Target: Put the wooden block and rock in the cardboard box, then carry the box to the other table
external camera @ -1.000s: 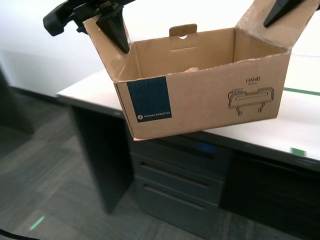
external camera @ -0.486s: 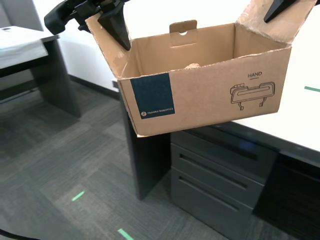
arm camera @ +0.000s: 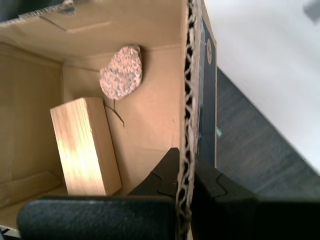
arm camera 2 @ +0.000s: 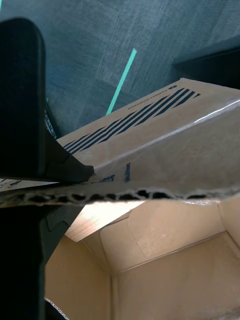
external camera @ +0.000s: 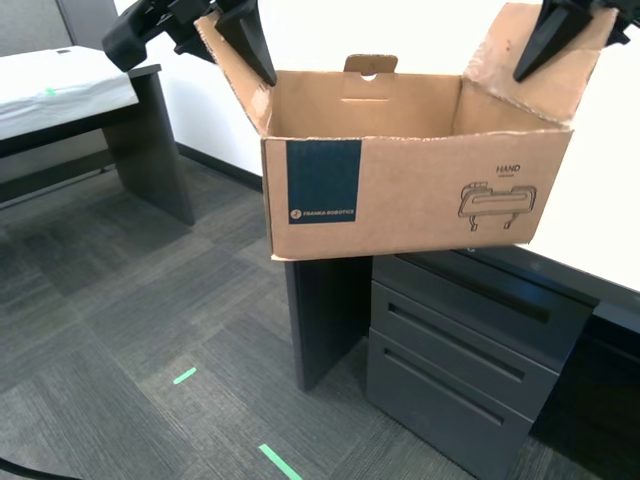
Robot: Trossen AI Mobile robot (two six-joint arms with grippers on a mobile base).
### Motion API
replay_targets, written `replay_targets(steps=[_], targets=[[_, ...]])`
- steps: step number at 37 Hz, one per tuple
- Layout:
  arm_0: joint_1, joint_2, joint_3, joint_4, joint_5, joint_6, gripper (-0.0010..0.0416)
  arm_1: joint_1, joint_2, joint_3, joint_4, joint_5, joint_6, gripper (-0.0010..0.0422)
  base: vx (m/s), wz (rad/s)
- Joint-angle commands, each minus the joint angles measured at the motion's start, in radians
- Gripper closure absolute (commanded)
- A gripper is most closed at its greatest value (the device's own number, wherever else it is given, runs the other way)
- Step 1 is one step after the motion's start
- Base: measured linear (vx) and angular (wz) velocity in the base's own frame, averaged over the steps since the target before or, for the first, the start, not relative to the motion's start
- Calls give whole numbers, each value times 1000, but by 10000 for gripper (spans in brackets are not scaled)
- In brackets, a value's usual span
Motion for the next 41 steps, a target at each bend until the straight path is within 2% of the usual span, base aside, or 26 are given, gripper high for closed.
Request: replay_targets(steps=[1, 5, 7, 8, 13, 18, 23, 31, 37, 41], targets=[[-6, 27, 62, 13, -14, -40, 407, -5, -1, 2, 21, 27, -27, 413, -30, 80], [-11, 78, 146, -23, -14, -112, 407, -5, -1, 2, 45, 24, -51, 413, -31, 133], [-11, 116, 192, -61, -14, -163, 406, -5, -1, 2, 70, 16, -61, 413, -37, 206], [-11, 132, 210, -76, -14, -167, 407, -5, -1, 2, 84, 16, -66, 413, -39, 236], [-10, 175, 250, -78, -19, -162, 406, -3, 2, 2, 127, 16, -149, 413, -45, 232], [-10, 180, 250, -58, -19, -171, 407, -1, 2, 2, 138, 8, -146, 413, -44, 203], [-10, 180, 250, -38, -19, -169, 406, -2, 2, 2, 137, -93, -199, 413, -39, 154], [-10, 180, 277, -82, -19, -169, 406, -2, 2, 2, 151, -198, -186, 413, -29, 105], [-10, 180, 287, -102, -19, -194, 407, -4, 2, 2, 151, -202, -240, 413, -18, 33], [-10, 180, 283, -106, -19, -192, 407, -5, 1, 2, 150, -192, -269, 413, 0, 0]])
